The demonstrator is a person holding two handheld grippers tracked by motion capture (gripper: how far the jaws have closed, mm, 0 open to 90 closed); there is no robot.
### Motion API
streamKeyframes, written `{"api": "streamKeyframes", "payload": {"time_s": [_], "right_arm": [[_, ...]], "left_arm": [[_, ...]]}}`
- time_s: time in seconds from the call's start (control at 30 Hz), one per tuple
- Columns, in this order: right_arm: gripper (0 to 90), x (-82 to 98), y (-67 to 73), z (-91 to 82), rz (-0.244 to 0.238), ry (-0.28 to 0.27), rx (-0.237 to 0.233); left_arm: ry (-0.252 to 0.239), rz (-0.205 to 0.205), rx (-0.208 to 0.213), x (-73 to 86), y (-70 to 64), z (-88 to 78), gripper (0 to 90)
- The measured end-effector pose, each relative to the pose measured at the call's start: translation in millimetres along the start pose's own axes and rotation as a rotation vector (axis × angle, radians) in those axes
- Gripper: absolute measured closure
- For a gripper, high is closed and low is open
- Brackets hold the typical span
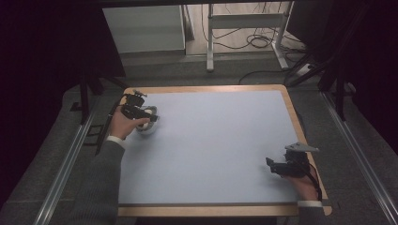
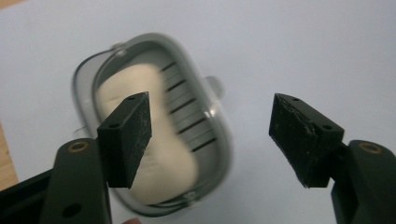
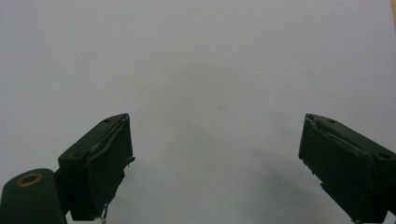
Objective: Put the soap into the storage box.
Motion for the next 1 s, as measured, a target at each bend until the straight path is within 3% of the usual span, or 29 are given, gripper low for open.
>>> {"api": "streamKeyframes", "payload": {"time_s": [0.1,0.33,0.43,0.73,0.83,1.0], "right_arm": [[9.6,0.0,-0.1,-0.1,-0.003,-0.001,-0.001],[9.7,-0.3,-0.7,-1.1,0.001,-0.003,0.002],[9.6,-0.5,-0.1,-1.1,-0.002,-0.004,0.000],[9.6,-0.8,1.1,-1.3,-0.004,-0.002,0.001],[9.6,-0.8,1.1,-1.3,-0.005,-0.003,0.001],[9.6,-1.7,0.7,-3.0,-0.005,-0.009,0.000]], "left_arm": [[-0.004,0.021,0.012,3.2,-4.6,-2.9,27.9],[-0.049,0.077,0.049,30.8,-20.1,-10.6,26.5],[-0.053,0.107,0.045,43.7,-26.6,-8.0,24.1],[-0.083,0.138,0.111,76.8,-51.9,0.5,23.9],[-0.066,0.156,0.124,88.2,-62.9,6.4,23.1],[-0.088,0.132,0.148,101.1,-73.5,10.6,23.0]]}}
Point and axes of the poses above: each handheld gripper's, and its own axes: z roughly forward along the jaws, x roughly out of its underside, y roughly to its left, the point moved 5 cm from there along z, roughly forward along the jaws, and after that the axes turned 5 degrees about -z, right-handed, at the moved point
